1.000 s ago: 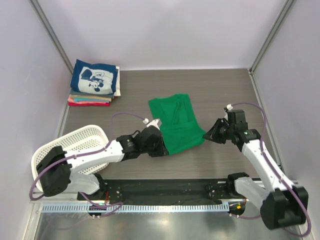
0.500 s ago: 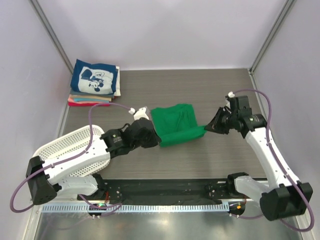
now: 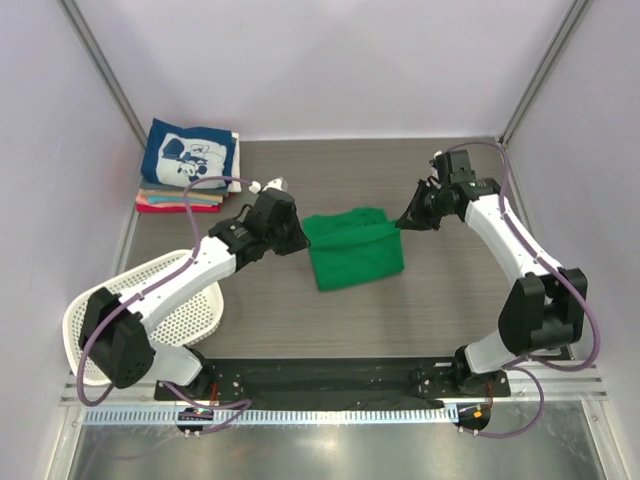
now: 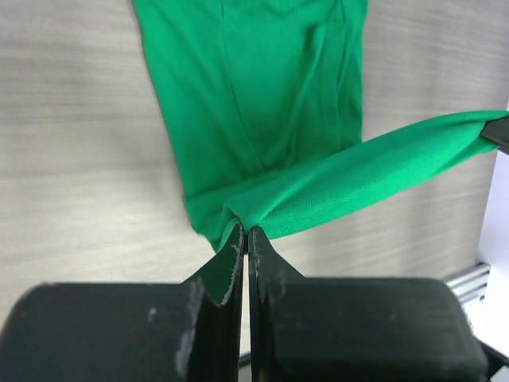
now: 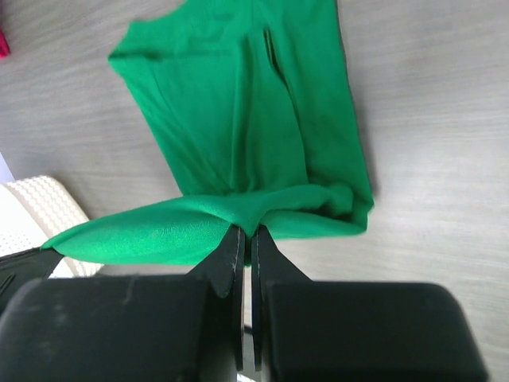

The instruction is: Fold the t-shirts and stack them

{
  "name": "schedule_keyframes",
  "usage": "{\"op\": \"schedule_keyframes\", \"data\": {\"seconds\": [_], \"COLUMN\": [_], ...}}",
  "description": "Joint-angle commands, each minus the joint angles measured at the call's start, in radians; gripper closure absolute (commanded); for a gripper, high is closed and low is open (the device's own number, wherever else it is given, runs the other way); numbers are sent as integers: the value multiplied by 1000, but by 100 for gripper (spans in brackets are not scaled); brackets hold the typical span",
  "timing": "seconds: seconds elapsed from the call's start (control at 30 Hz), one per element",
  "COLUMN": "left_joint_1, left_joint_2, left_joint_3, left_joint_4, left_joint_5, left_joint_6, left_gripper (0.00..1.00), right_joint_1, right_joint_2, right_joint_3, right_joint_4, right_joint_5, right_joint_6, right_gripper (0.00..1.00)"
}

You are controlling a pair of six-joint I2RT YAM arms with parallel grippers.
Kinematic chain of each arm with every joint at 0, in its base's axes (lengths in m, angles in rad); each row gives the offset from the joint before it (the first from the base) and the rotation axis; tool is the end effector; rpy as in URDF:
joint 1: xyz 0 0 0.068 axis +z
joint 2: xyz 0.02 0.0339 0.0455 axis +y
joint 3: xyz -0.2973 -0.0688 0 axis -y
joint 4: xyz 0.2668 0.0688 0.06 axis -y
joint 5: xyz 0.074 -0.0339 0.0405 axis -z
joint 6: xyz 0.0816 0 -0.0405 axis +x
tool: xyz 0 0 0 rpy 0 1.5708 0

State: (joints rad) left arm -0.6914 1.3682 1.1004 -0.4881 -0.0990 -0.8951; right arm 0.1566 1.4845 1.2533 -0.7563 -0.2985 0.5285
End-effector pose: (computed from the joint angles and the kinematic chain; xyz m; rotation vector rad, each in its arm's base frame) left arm 0.2719 -0.2146 0.2855 -0.2978 2.4043 -0.6608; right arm 0.3435 0.0785 0.2801 0.3681 2.5962 0.6352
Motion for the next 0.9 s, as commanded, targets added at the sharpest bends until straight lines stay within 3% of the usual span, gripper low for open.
{"op": "schedule_keyframes", "data": {"seconds": [0.0, 0.5, 0.8, 0.87], "left_joint_1": [65, 227, 285, 305], "left_joint_2": [50, 337, 489, 518], "left_joint_3": [61, 231, 318, 364], "left_joint_4": [-6, 49, 56, 54], "left_joint_5": [24, 189, 219, 231], "left_joint_6": [88, 151, 165, 174], "left_gripper": [100, 100, 100, 91], "right_joint_1": [-11, -11, -14, -23], "right_joint_2": [52, 394, 583, 649], "right_joint_3": [110, 369, 559, 642], "right_joint_4": [57, 97, 103, 100], "right_joint_5": [73, 59, 36, 7], "right_joint_6": [-24, -18, -10, -12], "right_gripper": [99, 99, 99, 78]}}
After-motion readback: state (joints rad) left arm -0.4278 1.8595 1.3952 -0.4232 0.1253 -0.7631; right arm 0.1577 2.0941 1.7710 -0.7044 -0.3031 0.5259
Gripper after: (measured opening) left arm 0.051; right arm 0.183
